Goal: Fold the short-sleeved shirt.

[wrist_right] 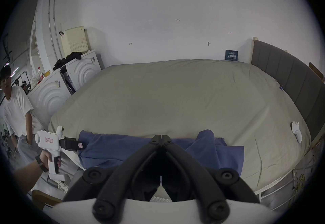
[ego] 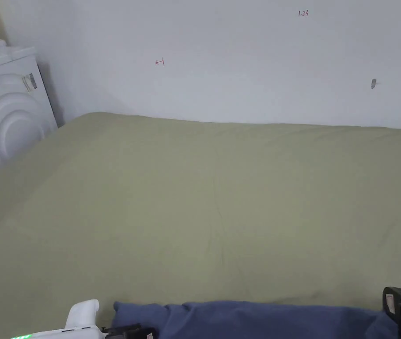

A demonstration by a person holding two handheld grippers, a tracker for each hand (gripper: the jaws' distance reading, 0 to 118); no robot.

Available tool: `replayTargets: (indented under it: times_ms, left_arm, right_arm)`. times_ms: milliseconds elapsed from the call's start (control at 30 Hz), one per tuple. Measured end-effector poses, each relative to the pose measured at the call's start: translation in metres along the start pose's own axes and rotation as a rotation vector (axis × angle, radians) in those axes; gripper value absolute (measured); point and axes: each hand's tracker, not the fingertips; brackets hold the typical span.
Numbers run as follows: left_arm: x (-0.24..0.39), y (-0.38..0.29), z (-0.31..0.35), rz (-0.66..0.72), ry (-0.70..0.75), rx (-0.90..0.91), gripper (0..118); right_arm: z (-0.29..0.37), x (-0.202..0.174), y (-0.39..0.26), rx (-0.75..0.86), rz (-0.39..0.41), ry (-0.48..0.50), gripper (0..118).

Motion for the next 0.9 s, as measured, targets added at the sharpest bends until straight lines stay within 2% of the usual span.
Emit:
replayTargets:
  times_ms: [33,67,133,167,233,267,333,467,633,900]
  left_arm:
    - [0.007,0.001,-0.004,0.031,-0.015,0.037,89]
    - [0.016,0.002,-0.006,0.089,-0.045,0.049,84]
    - [0.027,0.004,-0.009,0.189,-0.150,0.041,80]
    - [0.033,0.004,-0.013,0.219,-0.160,0.045,69]
    - [0.042,0.005,-0.021,0.205,-0.097,0.060,18]
    - [0.047,0.006,-0.023,0.210,-0.083,0.061,15]
    - [0.058,0.012,-0.019,0.226,-0.092,0.040,15]
    - [0.089,0.038,0.007,0.118,0.083,0.041,15]
    - [0.166,0.071,0.021,0.117,0.050,0.046,15]
    - [0.275,0.048,-0.043,-0.108,0.021,-0.073,15]
  right_arm:
    - [0.000,0.001,0.000,-0.001,-0.001,0.004,2]
    - [0.000,0.002,0.000,-0.002,-0.003,0.006,2]
    - [0.001,0.003,-0.001,-0.003,-0.011,0.011,2]
    - [0.000,0.005,-0.002,-0.006,-0.019,0.016,2]
    - [0.000,0.006,-0.003,-0.011,-0.026,0.017,2]
    - [0.002,0.008,-0.004,-0.013,-0.033,0.022,2]
    - [0.006,0.015,-0.005,-0.015,-0.051,0.031,2]
    - [0.021,0.028,-0.005,0.000,-0.055,-0.018,2]
    - [0.032,0.046,-0.002,0.030,-0.093,-0.041,2]
    - [0.042,0.068,-0.004,0.042,-0.127,-0.082,2]
